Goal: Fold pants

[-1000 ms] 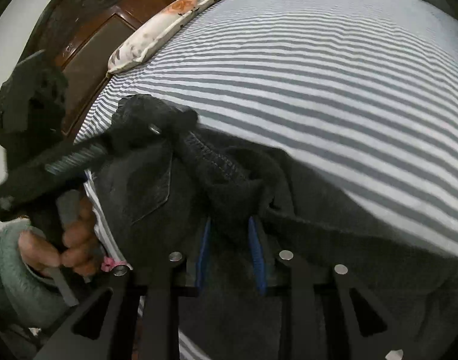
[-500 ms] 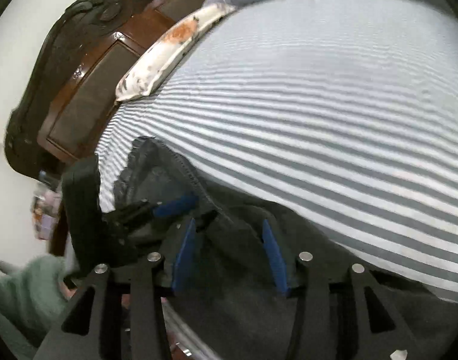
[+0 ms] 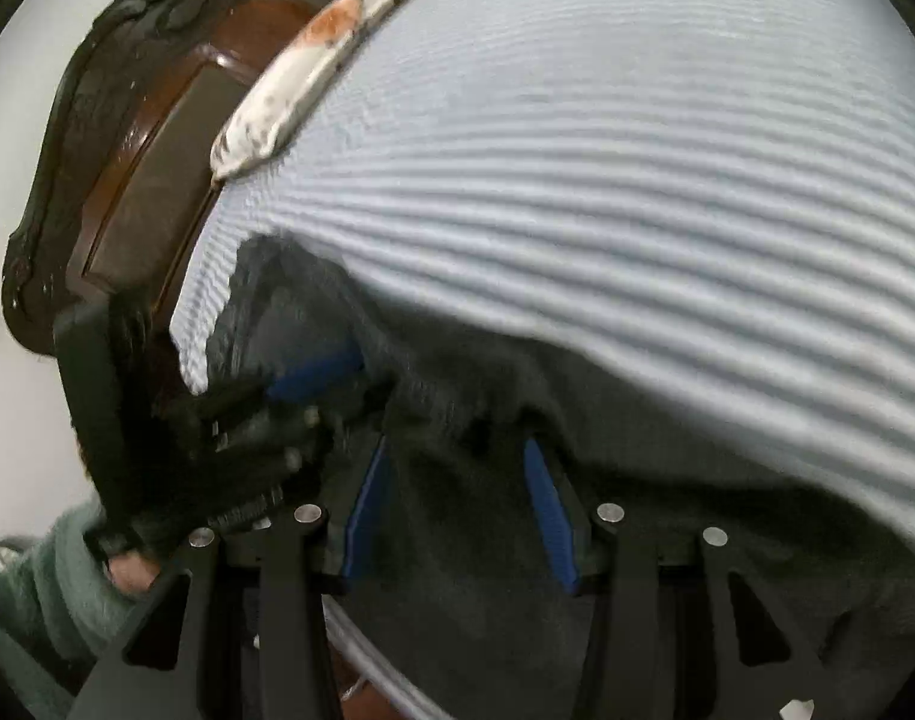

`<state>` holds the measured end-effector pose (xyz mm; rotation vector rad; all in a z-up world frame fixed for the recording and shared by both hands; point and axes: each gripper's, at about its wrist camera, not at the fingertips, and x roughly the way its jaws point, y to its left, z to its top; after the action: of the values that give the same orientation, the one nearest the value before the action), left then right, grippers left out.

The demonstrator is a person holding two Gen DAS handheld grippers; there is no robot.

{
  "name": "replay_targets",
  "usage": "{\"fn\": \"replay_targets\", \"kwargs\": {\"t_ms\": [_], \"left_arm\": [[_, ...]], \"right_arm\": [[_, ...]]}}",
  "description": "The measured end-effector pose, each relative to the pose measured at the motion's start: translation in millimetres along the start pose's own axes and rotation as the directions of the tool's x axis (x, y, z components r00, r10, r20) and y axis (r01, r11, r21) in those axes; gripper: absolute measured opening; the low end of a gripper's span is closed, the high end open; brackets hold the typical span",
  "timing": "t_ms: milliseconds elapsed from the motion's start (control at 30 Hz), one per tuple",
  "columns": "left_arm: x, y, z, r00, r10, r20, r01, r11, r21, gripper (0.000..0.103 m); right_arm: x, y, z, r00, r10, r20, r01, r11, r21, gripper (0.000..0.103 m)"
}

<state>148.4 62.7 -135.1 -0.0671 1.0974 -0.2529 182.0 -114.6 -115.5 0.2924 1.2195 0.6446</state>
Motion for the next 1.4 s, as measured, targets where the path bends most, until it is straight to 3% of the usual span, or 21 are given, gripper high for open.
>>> {"fn": "replay_targets", "kwargs": {"t_ms": [100,233,300,367,400,533,667,733,833,1000,1133,1267,1400], "left_arm": [[0.4,-1.8,-0.2,1.000,0.007,-0.002,-0.007,1.000,0.005,0.042],[-0.8,0.1,0.9,1.000,-0.013,-0.002,0.013,1.000,-0.018,0.042],[-2.1,4.0,1.6,0.999,-0.033,0.001,0.033,0.998,-0.048,0.042],[-7.0,10.2,4.0,0.998,-0.061,0.025,0.063,0.993,-0.096,0.042],[-9.3,12.3,4.7,0.998,-0.061,0.036,0.064,0.992,-0.105,0.042],[-17.7,16.5,7.1,0.994,-0.070,0.090,0.081,0.988,-0.129,0.042],[-13.1,3.7,5.8,0.993,-0.096,0.068,0.101,0.992,-0.073,0.042],[-11.0,-0.6,3.9,0.993,-0.104,0.054,0.106,0.993,-0.048,0.042],[-4.3,-3.6,2.3,0.995,-0.102,0.019,0.102,0.994,-0.026,0.042],[-1.6,-6.6,4.0,0.997,-0.073,0.009,0.073,0.997,-0.006,0.042],[-7.8,-8.0,3.2,0.996,-0.082,0.042,0.083,0.997,-0.007,0.042],[-4.5,-15.6,0.9,0.996,-0.084,0.033,0.083,0.996,0.022,0.042],[2.3,-25.2,-2.4,0.999,-0.042,0.016,0.040,0.997,0.064,0.042]], "right_arm": [[19.7,-8.1,3.9,0.995,0.056,-0.081,-0.052,0.997,0.052,0.050],[21.9,-9.2,4.5,0.981,0.178,-0.075,-0.170,0.980,0.104,0.049],[18.2,-11.6,9.2,0.973,0.228,-0.043,-0.220,0.965,0.144,0.032],[9.0,-14.4,20.1,0.980,0.199,0.004,-0.198,0.970,0.144,0.017],[4.3,-15.4,25.8,0.982,0.185,0.029,-0.187,0.973,0.136,0.014],[-11.3,-26.4,58.7,0.988,0.089,0.124,-0.105,0.986,0.132,0.008],[3.2,-39.9,76.1,0.992,-0.049,0.113,0.035,0.992,0.123,0.007],[12.2,-45.0,82.5,0.990,-0.082,0.111,0.067,0.989,0.130,0.005],[19.3,-54.5,90.9,0.975,-0.178,0.134,0.159,0.977,0.140,0.003],[-8.7,-50.9,85.6,0.963,-0.174,0.207,0.143,0.977,0.156,0.007],[-36.6,-31.4,57.2,0.968,-0.081,0.239,0.058,0.993,0.101,0.007],[-21.6,-31.3,33.9,0.979,-0.089,0.185,0.070,0.992,0.106,0.008],[-6.7,-55.1,25.4,0.972,-0.125,0.198,0.083,0.974,0.210,0.007]]}}
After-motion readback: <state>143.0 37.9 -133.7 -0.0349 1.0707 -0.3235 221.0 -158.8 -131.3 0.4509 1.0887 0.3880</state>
